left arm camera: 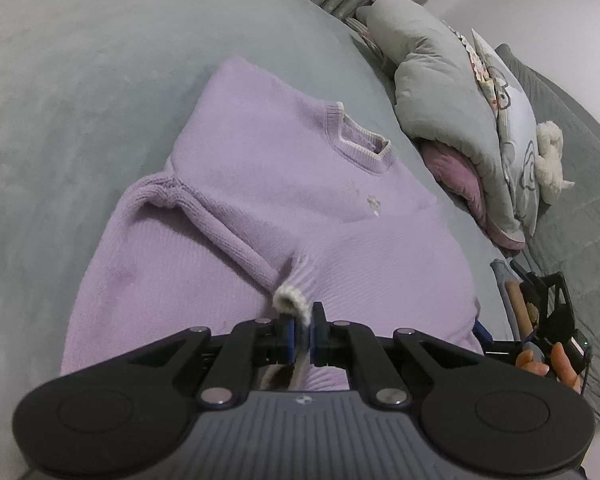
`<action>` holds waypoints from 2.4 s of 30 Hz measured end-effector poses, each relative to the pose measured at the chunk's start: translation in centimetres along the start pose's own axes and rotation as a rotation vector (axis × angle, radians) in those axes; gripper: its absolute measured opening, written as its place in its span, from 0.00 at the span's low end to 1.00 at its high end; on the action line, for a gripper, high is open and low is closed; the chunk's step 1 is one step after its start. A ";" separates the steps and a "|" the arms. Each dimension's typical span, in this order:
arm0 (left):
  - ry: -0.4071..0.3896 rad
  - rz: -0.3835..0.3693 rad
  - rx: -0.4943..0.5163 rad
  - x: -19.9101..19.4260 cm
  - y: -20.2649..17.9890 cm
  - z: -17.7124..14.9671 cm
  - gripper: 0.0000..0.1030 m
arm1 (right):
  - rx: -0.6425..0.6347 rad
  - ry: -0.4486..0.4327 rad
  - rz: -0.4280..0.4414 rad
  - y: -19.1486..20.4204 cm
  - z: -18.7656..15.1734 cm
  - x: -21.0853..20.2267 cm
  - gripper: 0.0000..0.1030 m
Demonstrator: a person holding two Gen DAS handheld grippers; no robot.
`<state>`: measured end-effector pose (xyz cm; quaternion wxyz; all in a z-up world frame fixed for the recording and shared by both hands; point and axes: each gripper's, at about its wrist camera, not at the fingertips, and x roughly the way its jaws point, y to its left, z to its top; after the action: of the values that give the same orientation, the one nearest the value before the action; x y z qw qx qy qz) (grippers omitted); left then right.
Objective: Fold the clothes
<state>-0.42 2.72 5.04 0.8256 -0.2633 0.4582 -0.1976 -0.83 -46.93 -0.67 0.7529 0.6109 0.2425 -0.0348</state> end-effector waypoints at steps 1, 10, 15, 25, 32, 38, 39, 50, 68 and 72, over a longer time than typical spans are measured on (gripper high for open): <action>0.000 0.004 0.005 0.0 0.0 0.0 0.04 | 0.009 -0.004 -0.003 -0.1 0.2 0.3 0.92; -0.002 0.055 0.096 0.2 -0.8 -0.3 0.07 | -0.287 0.046 -0.181 2.8 -1.0 -0.3 0.79; 0.008 0.065 0.086 0.2 -0.2 -0.1 0.14 | -0.367 0.068 -0.240 3.5 -1.6 -0.6 0.73; 0.015 0.091 0.089 -0.5 0.3 0.7 0.24 | -0.541 -0.224 -0.471 4.6 0.2 -3.6 0.88; -0.115 0.205 0.159 -3.4 0.4 3.1 0.35 | -0.500 -0.073 -0.368 4.5 0.4 -2.7 0.95; -0.144 0.276 0.144 -3.4 2.2 5.2 0.35 | -0.634 0.043 -0.324 5.9 0.6 -1.3 0.97; -0.150 0.285 0.142 -3.3 2.6 5.6 0.35 | -0.671 0.048 -0.317 6.2 0.8 -1.0 0.97; -0.173 0.261 0.069 -0.4 7.8 10.2 0.36 | -0.777 0.118 -0.131 5.7 4.1 0.6 1.00; -0.218 0.057 0.029 1.4 11.0 14.3 0.37 | -0.849 0.243 -0.091 5.4 2.2 4.9 0.93; -0.147 0.022 0.112 4.4 8.2 14.0 0.38 | -0.908 0.265 -0.095 6.0 1.4 6.0 0.93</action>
<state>14.52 10.22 3.33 0.8725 -0.2256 0.3875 -0.1938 6.98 -45.26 2.51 0.9040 0.2074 0.3546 0.1187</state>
